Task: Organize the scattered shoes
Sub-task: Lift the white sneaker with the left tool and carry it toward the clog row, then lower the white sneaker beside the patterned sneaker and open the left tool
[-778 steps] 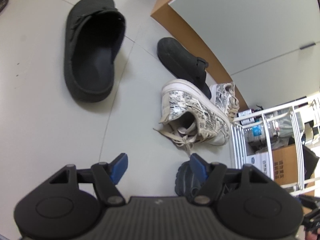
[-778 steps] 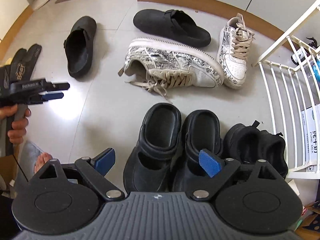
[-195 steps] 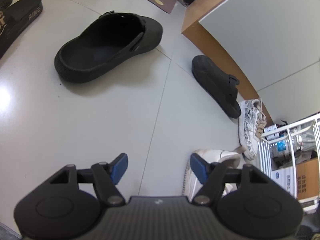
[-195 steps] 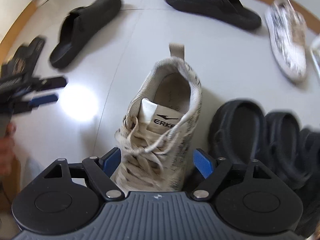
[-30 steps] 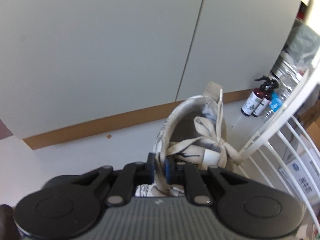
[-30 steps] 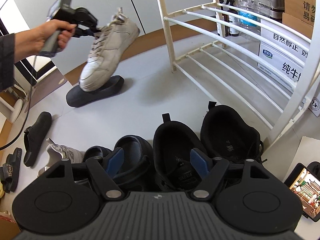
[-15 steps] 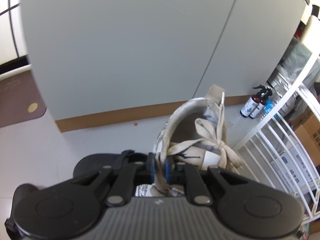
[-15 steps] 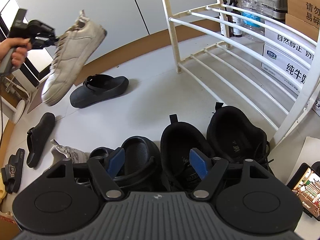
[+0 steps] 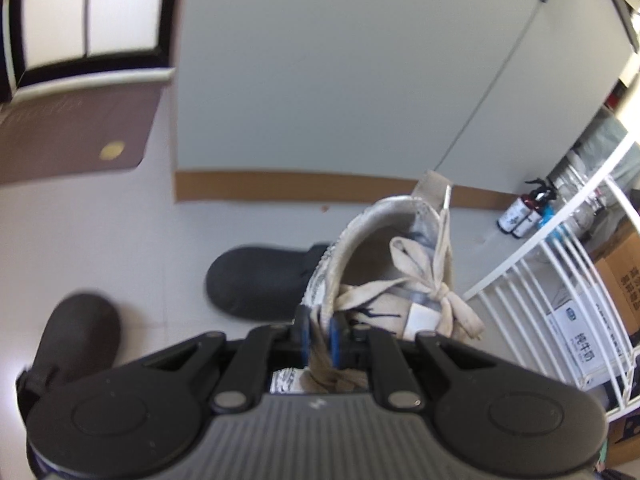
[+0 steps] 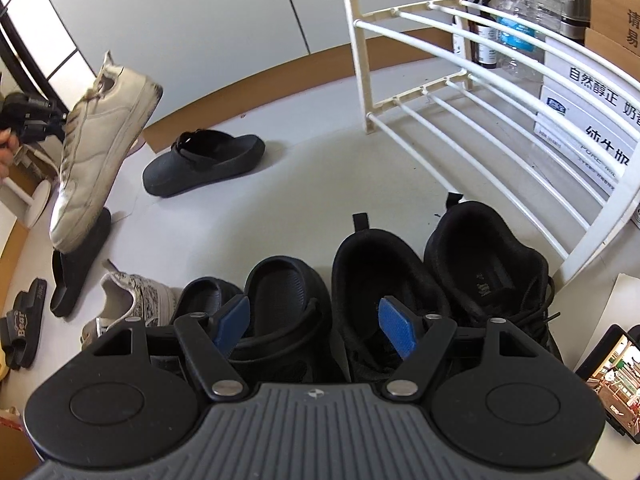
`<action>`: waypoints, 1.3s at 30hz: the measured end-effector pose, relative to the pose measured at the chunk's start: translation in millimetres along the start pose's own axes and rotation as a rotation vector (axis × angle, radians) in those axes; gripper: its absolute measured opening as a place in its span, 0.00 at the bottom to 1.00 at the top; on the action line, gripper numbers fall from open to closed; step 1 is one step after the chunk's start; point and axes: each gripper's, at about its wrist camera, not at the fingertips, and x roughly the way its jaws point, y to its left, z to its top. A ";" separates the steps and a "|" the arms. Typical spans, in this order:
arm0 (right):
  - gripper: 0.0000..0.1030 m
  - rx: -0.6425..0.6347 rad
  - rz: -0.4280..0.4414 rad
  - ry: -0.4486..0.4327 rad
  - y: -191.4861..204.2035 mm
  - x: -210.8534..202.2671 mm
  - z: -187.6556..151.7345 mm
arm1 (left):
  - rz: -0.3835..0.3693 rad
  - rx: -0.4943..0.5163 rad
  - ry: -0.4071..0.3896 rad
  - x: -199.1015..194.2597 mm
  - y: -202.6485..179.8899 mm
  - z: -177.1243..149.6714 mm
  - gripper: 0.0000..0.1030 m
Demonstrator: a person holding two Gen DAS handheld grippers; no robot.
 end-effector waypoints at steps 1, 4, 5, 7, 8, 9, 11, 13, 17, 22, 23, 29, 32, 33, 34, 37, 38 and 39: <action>0.74 -0.004 -0.001 0.004 1.4 1.2 -0.4 | 0.006 -0.011 0.006 0.1 7.0 -7.2 0.09; 0.73 -0.016 -0.006 0.014 5.6 4.8 -1.6 | 0.024 -0.032 0.005 -0.6 24.9 -26.3 0.09; 0.73 -0.021 -0.007 0.017 7.1 5.9 -2.1 | 0.027 -0.032 0.007 1.7 26.9 -26.9 0.09; 0.73 -0.035 -0.010 0.026 11.3 7.1 -4.5 | 0.031 -0.047 0.017 26.2 19.4 -48.0 0.09; 0.73 -0.037 -0.011 0.028 12.0 7.4 -5.1 | 0.036 -0.057 0.020 13.6 37.3 -80.7 0.09; 0.73 -0.050 -0.018 0.037 14.9 9.5 -7.1 | 0.039 -0.066 0.028 4.2 53.1 -107.5 0.09; 0.73 -0.059 -0.022 0.054 18.5 13.3 -9.5 | 0.038 -0.075 0.052 -0.3 69.4 -134.8 0.09; 0.71 -0.067 -0.023 0.066 22.1 16.0 -11.4 | 0.039 -0.072 0.067 12.5 86.8 -145.9 0.09; 0.70 -0.089 -0.027 0.092 32.2 23.3 -14.7 | 0.043 -0.092 0.077 16.8 110.3 -174.1 0.10; 0.70 -0.126 -0.029 0.113 43.2 29.0 -17.5 | 0.041 -0.103 0.094 31.4 132.5 -197.0 0.10; 0.70 -0.133 -0.029 0.120 45.4 30.5 -18.6 | 0.036 -0.107 0.100 29.3 135.0 -203.6 0.10; 0.71 -0.146 -0.022 0.140 52.1 35.2 -22.2 | 0.020 -0.083 0.121 33.3 140.4 -230.0 0.10; 0.71 -0.148 -0.023 0.149 53.1 36.8 -23.6 | 0.009 -0.050 0.140 51.3 150.2 -234.8 0.10; 0.71 -0.149 -0.023 0.152 53.5 37.3 -24.1 | 0.010 -0.039 0.144 54.2 152.4 -235.6 0.10; 0.71 -0.150 -0.023 0.156 53.8 37.9 -24.7 | 0.010 -0.028 0.148 57.1 154.5 -236.4 0.10; 0.71 -0.155 -0.020 0.166 55.0 39.9 -26.6 | 0.017 -0.006 0.156 60.3 155.9 -237.5 0.10; 0.71 -0.157 -0.019 0.169 55.5 40.6 -27.2 | 0.018 -0.006 0.158 61.2 156.3 -237.9 0.10; 0.71 -0.158 -0.018 0.170 56.0 40.8 -27.6 | 0.016 -0.006 0.161 62.9 156.5 -238.4 0.11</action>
